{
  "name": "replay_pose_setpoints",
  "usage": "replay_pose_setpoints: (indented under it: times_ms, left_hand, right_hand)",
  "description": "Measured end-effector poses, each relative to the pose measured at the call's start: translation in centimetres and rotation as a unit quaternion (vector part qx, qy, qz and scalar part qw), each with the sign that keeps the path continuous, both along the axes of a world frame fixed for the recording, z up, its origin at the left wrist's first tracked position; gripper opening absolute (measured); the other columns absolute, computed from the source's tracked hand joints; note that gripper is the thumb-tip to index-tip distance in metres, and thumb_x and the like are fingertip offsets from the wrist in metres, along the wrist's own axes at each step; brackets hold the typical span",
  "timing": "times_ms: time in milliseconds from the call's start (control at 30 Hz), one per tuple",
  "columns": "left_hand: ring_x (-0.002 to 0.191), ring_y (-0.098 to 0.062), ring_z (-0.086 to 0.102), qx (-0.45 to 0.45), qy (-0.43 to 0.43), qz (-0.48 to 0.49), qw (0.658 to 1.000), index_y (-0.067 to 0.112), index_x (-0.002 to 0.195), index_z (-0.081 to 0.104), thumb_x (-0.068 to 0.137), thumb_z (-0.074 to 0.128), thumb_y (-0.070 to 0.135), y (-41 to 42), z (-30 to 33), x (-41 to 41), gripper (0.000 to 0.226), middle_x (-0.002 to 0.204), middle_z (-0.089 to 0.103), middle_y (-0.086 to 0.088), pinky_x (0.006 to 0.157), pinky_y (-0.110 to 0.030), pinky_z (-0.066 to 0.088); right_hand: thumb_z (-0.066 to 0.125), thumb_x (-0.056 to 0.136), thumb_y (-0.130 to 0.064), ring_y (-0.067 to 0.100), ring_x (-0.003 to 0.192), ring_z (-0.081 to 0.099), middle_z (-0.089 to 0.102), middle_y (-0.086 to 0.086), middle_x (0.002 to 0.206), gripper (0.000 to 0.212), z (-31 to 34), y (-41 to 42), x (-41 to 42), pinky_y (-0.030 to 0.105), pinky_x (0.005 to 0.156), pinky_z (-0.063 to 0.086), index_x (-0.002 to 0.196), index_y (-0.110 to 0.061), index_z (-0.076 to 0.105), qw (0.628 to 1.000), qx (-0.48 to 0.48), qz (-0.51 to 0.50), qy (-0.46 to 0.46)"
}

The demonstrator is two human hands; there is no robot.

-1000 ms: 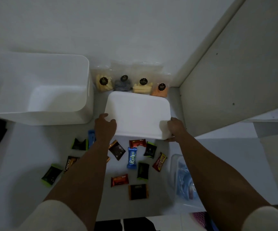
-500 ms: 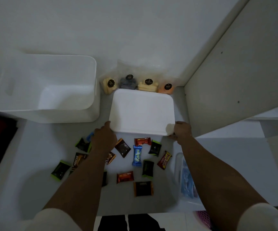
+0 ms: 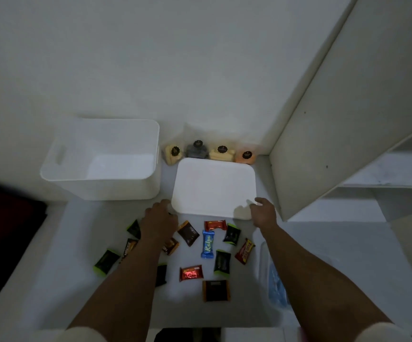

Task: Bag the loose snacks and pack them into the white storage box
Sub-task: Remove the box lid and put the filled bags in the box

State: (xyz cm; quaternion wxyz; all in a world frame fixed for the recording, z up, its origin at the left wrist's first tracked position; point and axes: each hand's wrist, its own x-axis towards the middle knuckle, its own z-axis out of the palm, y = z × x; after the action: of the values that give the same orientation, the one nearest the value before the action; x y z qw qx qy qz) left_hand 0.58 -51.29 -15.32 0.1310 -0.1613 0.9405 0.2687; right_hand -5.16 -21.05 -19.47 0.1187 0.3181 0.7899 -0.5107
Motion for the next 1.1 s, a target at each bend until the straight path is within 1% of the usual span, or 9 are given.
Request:
replay_pose_setpoints:
  times_ms: [267,467,567,667,767,900,1000,1033,1100]
  left_hand:
    - [0.138,-0.033,0.044,0.132,0.040,0.047,0.989,0.015,0.154,0.034,0.093,0.060,0.029,1.0,3.7,-6.3,0.068,0.153,0.042,-0.015,0.112,-0.045,0.038]
    - [0.131,-0.030,0.051,0.220,0.023,0.104,0.970,0.020,0.157,0.023,0.079,0.060,0.046,1.0,0.9,-13.4,0.090,0.156,0.039,-0.009,0.108,-0.046,0.045]
    - [0.144,-0.036,0.035,0.236,0.005,0.193,0.952,0.015,0.161,0.004,0.087,0.064,0.038,1.2,-0.9,-16.2,0.098,0.162,0.026,-0.017,0.116,-0.048,0.036]
    - [0.148,-0.037,0.027,0.256,-0.018,0.242,0.936,0.014,0.160,-0.008,0.092,0.067,0.029,1.6,-2.5,-18.5,0.102,0.165,0.015,-0.018,0.116,-0.050,0.033]
    - [0.142,-0.035,0.039,0.266,0.021,0.279,0.923,0.021,0.160,0.009,0.090,0.069,0.026,1.9,-4.4,-20.8,0.092,0.160,0.030,-0.012,0.111,-0.051,0.040]
    - [0.114,-0.033,0.059,0.235,0.112,0.293,0.920,0.022,0.133,0.045,0.089,0.062,0.025,2.0,-5.4,-22.7,0.048,0.130,0.056,-0.006,0.099,-0.047,0.047]
    - [0.117,-0.033,0.060,0.245,0.130,0.345,0.897,0.019,0.135,0.050,0.096,0.057,0.033,1.9,-5.1,-23.6,0.042,0.132,0.060,-0.010,0.101,-0.047,0.046]
    - [0.118,-0.033,0.060,0.252,0.128,0.366,0.887,0.016,0.135,0.052,0.098,0.056,0.034,1.8,-5.2,-23.9,0.041,0.133,0.061,-0.012,0.102,-0.046,0.046]
    - [0.120,-0.036,0.059,0.261,0.128,0.396,0.871,0.005,0.129,0.059,0.099,0.058,0.029,1.7,-5.0,-24.2,0.038,0.129,0.063,-0.018,0.102,-0.042,0.044]
  right_hand:
    - [0.069,0.090,-0.023,0.024,0.083,0.064,0.069,0.011,0.107,0.035,4.7,-5.6,-6.0,0.030,0.072,0.048,0.125,-0.020,0.064,0.997,-0.025,0.069,0.038]
    - [0.070,0.088,-0.027,0.026,0.093,0.065,0.066,0.006,0.101,0.040,5.2,-11.2,-12.8,0.040,0.083,0.057,0.127,-0.019,0.065,0.993,-0.045,0.103,0.034]
    - [0.069,0.088,-0.024,0.028,0.099,0.063,0.065,0.005,0.103,0.038,4.0,-14.0,-15.8,0.046,0.092,0.055,0.126,-0.021,0.066,0.989,-0.056,0.132,0.021]
    - [0.065,0.092,-0.013,0.027,0.088,0.059,0.061,0.007,0.096,0.026,3.3,-16.0,-18.2,0.049,0.083,0.056,0.116,-0.018,0.059,0.985,-0.053,0.167,-0.003]
    - [0.064,0.091,-0.018,0.021,0.079,0.057,0.060,0.005,0.087,0.019,2.0,-16.9,-19.9,0.032,0.069,0.049,0.104,-0.008,0.055,0.983,0.016,0.180,0.007]
    - [0.064,0.088,-0.032,0.032,0.110,0.060,0.064,0.013,0.122,0.048,0.6,-18.0,-21.0,0.040,0.095,0.049,0.129,-0.011,0.050,0.995,0.024,0.093,0.011]
    - [0.059,0.078,-0.057,0.033,0.105,0.068,0.069,0.008,0.116,0.064,-0.7,-18.2,-21.7,0.046,0.095,0.054,0.130,-0.019,0.052,0.999,0.006,0.022,0.028]
    - [0.055,0.074,-0.064,0.033,0.099,0.070,0.071,0.005,0.111,0.064,-1.5,-18.0,-21.9,0.049,0.092,0.057,0.125,-0.025,0.053,0.999,-0.001,0.004,0.033]
    - [0.052,0.073,-0.067,0.032,0.088,0.072,0.071,0.000,0.098,0.039,-3.9,-17.2,-22.0,0.052,0.082,0.060,0.101,-0.041,0.054,0.999,0.004,0.002,0.044]
